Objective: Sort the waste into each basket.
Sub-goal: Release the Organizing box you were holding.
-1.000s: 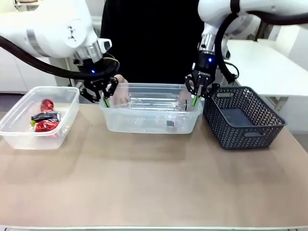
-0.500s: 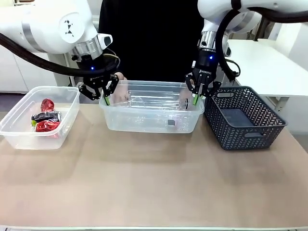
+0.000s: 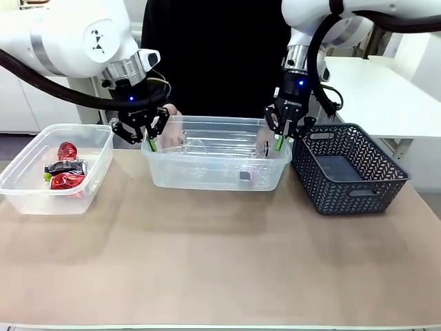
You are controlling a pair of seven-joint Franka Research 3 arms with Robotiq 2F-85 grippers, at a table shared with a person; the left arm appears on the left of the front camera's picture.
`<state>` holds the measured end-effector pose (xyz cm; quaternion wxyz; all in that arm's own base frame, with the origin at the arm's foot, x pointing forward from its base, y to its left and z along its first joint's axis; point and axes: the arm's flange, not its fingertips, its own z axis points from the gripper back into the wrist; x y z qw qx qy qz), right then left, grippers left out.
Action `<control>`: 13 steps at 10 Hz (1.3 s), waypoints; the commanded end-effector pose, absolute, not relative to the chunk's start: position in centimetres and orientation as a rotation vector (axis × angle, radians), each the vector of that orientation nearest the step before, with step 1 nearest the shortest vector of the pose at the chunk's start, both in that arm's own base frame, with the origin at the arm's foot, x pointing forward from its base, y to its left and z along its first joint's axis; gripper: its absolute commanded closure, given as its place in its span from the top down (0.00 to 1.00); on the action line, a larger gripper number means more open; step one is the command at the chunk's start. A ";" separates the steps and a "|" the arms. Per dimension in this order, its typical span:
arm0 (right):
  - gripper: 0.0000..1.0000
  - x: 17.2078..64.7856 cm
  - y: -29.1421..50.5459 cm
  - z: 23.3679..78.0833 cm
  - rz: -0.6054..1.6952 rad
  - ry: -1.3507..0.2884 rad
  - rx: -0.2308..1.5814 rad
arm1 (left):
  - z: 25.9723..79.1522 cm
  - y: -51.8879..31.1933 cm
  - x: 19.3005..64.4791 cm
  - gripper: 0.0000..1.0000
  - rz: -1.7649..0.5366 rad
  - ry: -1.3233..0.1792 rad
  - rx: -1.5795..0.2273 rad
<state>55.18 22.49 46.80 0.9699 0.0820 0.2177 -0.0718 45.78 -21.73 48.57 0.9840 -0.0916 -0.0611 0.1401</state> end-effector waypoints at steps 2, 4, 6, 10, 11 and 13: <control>0.58 54.3 22.5 46.7 -0.166 0.366 0.164 | 49.0 -22.1 45.7 0.63 0.259 -0.140 -0.189; 1.00 52.7 21.6 47.2 -0.180 0.269 0.199 | 49.7 -22.1 45.1 1.00 0.262 -0.162 -0.191; 0.83 51.7 20.8 47.4 -0.191 0.168 0.223 | 50.1 -21.4 44.6 0.87 0.280 -0.190 -0.195; 1.00 50.1 19.9 47.4 -0.147 0.019 0.275 | 49.6 -20.3 44.4 1.00 0.310 -0.225 -0.245; 1.00 50.0 19.9 47.5 -0.144 0.011 0.280 | 49.6 -20.3 44.3 1.00 0.302 -0.229 -0.255; 1.00 51.0 20.3 48.1 -0.166 0.041 0.253 | 49.4 -20.3 44.0 1.00 0.307 -0.167 -0.263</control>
